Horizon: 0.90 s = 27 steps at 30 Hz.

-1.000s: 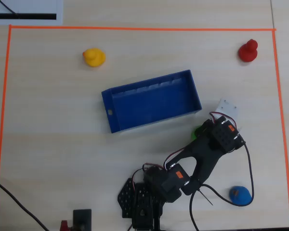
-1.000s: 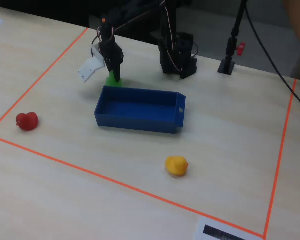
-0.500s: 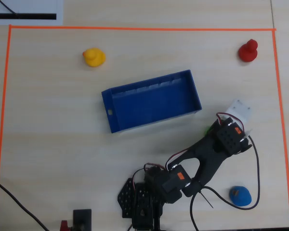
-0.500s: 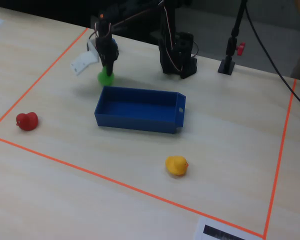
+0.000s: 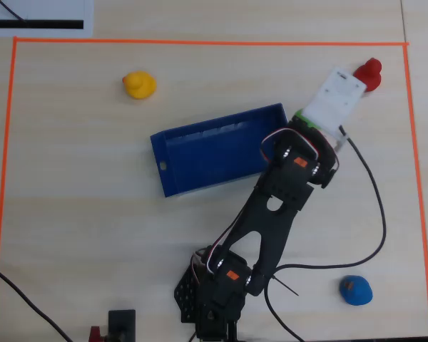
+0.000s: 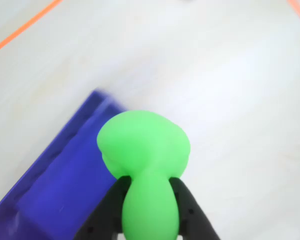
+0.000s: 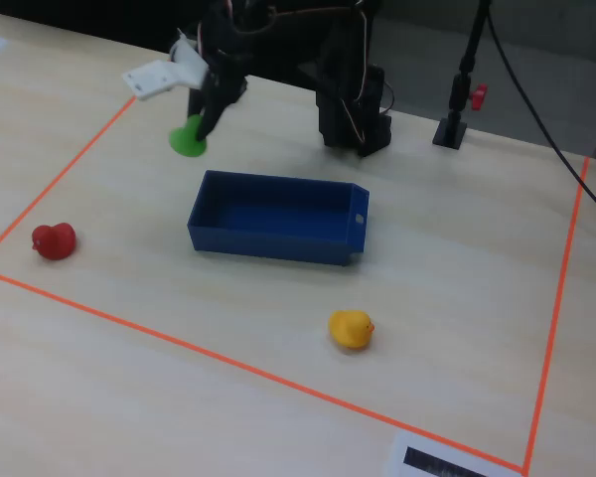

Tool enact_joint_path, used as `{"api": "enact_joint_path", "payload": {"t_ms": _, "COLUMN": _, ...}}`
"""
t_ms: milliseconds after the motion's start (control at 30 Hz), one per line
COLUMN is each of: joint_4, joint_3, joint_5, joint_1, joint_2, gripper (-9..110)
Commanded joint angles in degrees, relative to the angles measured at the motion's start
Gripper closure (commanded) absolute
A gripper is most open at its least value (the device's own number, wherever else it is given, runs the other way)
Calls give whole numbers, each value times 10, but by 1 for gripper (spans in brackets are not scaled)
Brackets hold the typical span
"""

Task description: Grasp green duck and put it into box.

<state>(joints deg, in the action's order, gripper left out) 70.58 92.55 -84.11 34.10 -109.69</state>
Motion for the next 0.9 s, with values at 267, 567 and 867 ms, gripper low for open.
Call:
{"api": "enact_joint_path", "payload": {"t_ms": 267, "joint_4": -74, "joint_3": 279, "joint_5": -15, "joint_1": -73, "joint_2": -150, "gripper": 100}}
{"api": "enact_joint_path", "payload": {"t_ms": 567, "joint_4": -135, "joint_3": 315, "joint_5": -2, "joint_1": -120, "joint_2": -145, "gripper": 99}}
{"api": "enact_joint_path", "payload": {"t_ms": 867, "joint_4": -153, "joint_3": 292, "joint_5": 13, "joint_1": -142, "joint_2": -92, "gripper": 96}}
